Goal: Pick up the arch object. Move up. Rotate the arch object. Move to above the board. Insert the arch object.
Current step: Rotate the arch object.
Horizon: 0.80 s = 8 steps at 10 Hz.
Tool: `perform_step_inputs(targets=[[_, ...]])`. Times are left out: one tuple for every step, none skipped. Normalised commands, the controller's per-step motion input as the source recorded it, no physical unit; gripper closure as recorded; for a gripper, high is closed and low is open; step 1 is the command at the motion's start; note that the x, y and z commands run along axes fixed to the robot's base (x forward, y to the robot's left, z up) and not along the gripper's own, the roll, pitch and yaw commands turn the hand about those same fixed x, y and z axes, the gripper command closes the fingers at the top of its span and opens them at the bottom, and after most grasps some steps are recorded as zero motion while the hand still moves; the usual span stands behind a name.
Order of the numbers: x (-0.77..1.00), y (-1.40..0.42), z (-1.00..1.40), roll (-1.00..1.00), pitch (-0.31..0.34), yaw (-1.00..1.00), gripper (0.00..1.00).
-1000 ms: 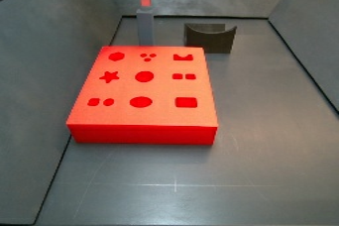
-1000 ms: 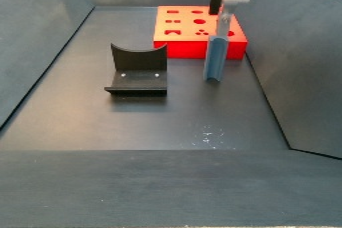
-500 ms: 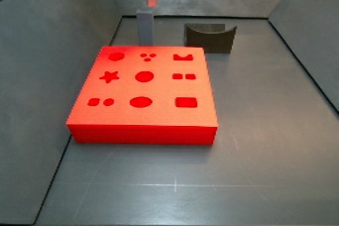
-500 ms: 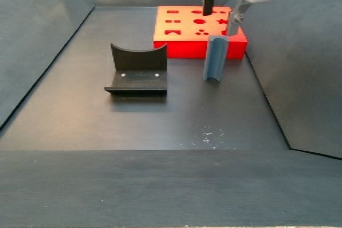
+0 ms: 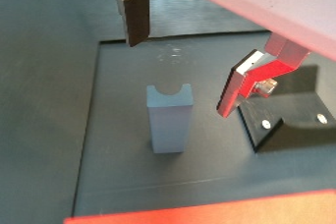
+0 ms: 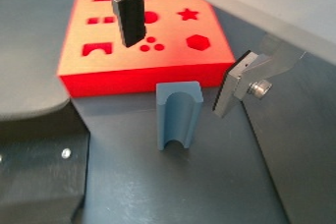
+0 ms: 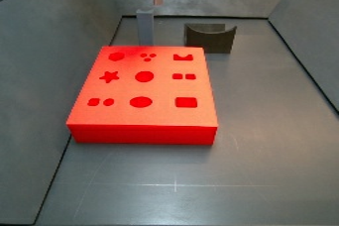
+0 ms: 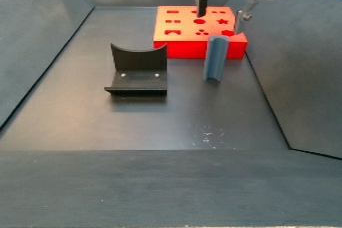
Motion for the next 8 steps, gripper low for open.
perform_step_inputs(targets=[[0.03, 0.00, -0.03, 0.00, 0.008, 1.00, 0.00], [0.03, 0.00, -0.03, 0.00, 0.009, 1.00, 0.00], [0.03, 0.00, -0.03, 0.00, 0.010, 1.00, 0.00], [0.03, 0.00, -0.03, 0.00, 0.011, 1.00, 0.00], [0.03, 0.00, -0.03, 0.00, 0.012, 1.00, 0.00], [0.03, 0.00, -0.03, -0.01, 0.014, 1.00, 0.00], [0.03, 0.00, -0.03, -0.01, 0.015, 1.00, 0.00], [0.03, 0.00, -0.03, -0.01, 0.018, 1.00, 0.00]])
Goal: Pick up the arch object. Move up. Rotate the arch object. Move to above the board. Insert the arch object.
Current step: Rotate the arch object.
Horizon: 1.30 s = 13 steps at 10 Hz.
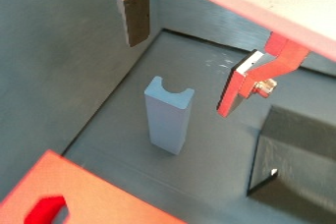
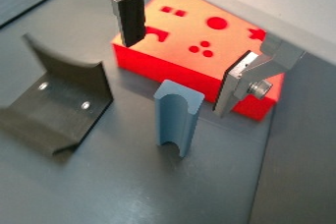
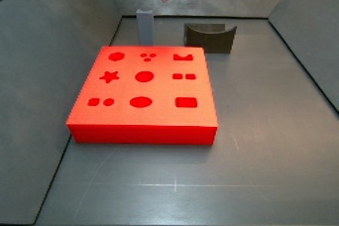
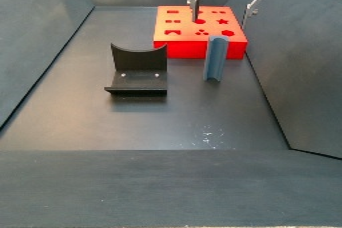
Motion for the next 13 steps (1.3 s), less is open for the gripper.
perform_step_inputs(targets=[[0.03, 0.00, -0.03, -0.01, 0.021, 1.00, 0.00], [0.03, 0.00, -0.03, -0.01, 0.028, 0.98, 0.00], [0.03, 0.00, -0.03, -0.01, 0.028, 0.74, 0.00], [0.03, 0.00, -0.03, -0.01, 0.028, 0.57, 0.00], [0.03, 0.00, -0.03, -0.01, 0.027, 0.28, 0.00], [0.03, 0.00, -0.03, -0.01, 0.027, 0.21, 0.00], [0.00, 0.00, -1.00, -0.01, 0.027, 0.12, 0.00], [0.01, 0.00, -1.00, -0.01, 0.017, 0.09, 0.00], [0.02, 0.00, -1.00, 0.00, -0.013, 0.07, 0.00], [0.03, 0.00, -1.00, 0.01, -0.018, 0.06, 0.00], [0.03, 0.00, -0.86, 0.02, -0.028, 0.05, 0.00], [0.03, 0.00, -0.71, 0.03, -0.032, 0.05, 0.00], [0.03, 0.00, -0.57, 0.03, -0.029, 0.05, 0.00]])
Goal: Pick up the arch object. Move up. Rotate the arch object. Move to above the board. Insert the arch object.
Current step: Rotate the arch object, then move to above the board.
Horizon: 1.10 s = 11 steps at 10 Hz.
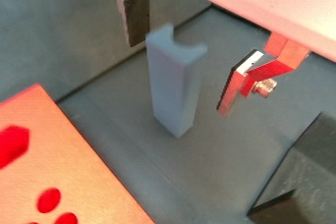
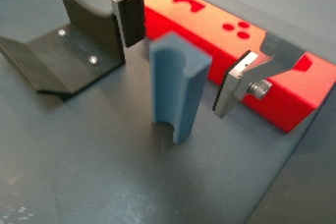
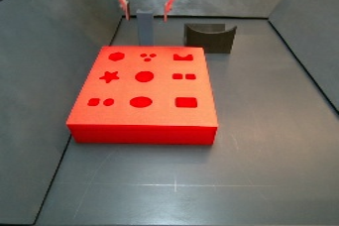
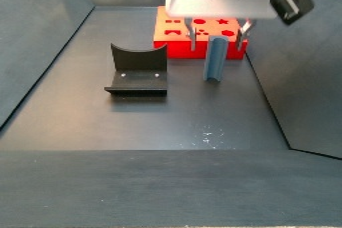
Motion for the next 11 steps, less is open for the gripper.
perform_step_inputs(targets=[[0.03, 0.00, -0.37, 0.04, -0.027, 0.04, 0.00], [0.04, 0.00, -0.24, 0.05, -0.025, 0.04, 0.00], [0.00, 0.00, 0.00, 0.06, -0.020, 0.03, 1.00], [0.37, -0.23, 1.00, -0.15, 0.246, 0.08, 1.00], [0.37, -0.23, 1.00, -0.15, 0.268, 0.08, 1.00], [0.35, -0.21, 1.00, -0.14, 0.263, 0.07, 1.00], [0.33, -0.20, 1.00, -0.13, 0.209, 0.05, 1.00], [0.32, -0.19, 1.00, -0.12, 0.152, 0.04, 1.00], [0.31, -0.19, 1.00, -0.10, 0.114, 0.04, 1.00], [0.29, -0.18, 1.00, -0.08, 0.099, 0.03, 1.00], [0.28, -0.17, 1.00, -0.06, 0.098, 0.03, 1.00]])
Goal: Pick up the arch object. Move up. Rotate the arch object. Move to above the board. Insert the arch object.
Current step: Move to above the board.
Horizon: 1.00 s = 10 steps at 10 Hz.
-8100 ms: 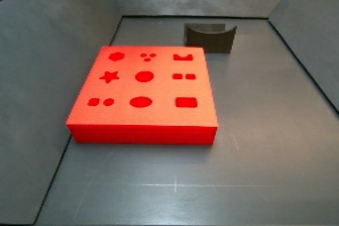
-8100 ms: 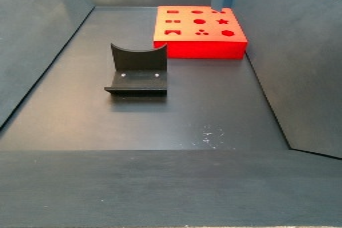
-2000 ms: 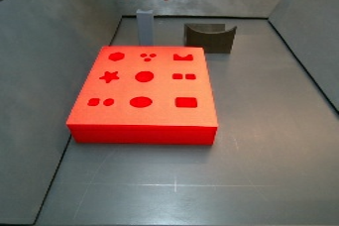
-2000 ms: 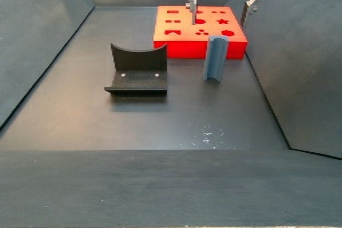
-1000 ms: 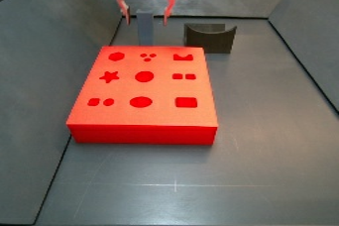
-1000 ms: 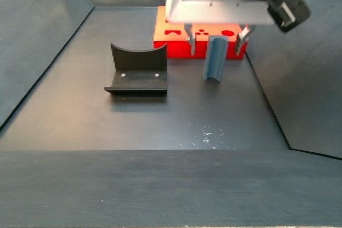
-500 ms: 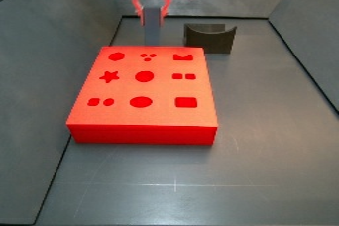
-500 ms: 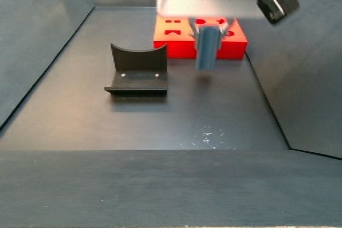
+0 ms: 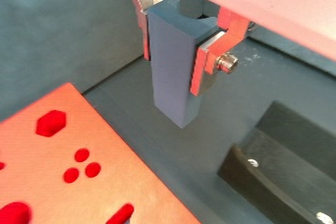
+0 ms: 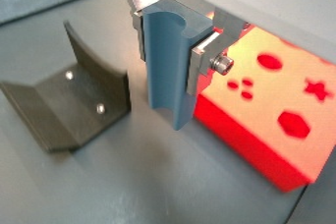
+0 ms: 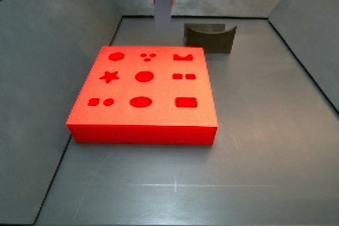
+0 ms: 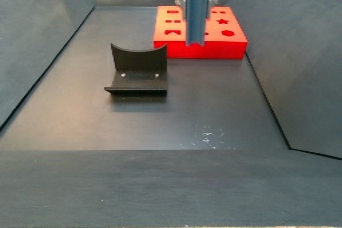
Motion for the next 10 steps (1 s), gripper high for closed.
perform_step_inputs(targets=[[0.27, -0.16, 1.00, -0.04, 0.096, 0.04, 1.00], [0.26, -0.16, 1.00, -0.04, 0.093, 0.04, 1.00], [0.25, -0.15, 1.00, -0.04, 0.092, 0.04, 1.00], [0.24, -0.14, 1.00, -0.04, 0.092, 0.04, 1.00], [0.22, -0.13, 1.00, -0.04, 0.090, 0.04, 1.00], [0.20, -0.12, 1.00, -0.04, 0.089, 0.04, 1.00], [0.19, -0.11, 1.00, -0.04, 0.088, 0.04, 1.00], [0.17, -0.11, 1.00, -0.04, 0.089, 0.04, 1.00], [0.15, -0.10, 1.00, -0.04, 0.086, 0.04, 1.00], [0.10, -0.07, 0.87, -0.04, 0.086, 0.04, 1.00]])
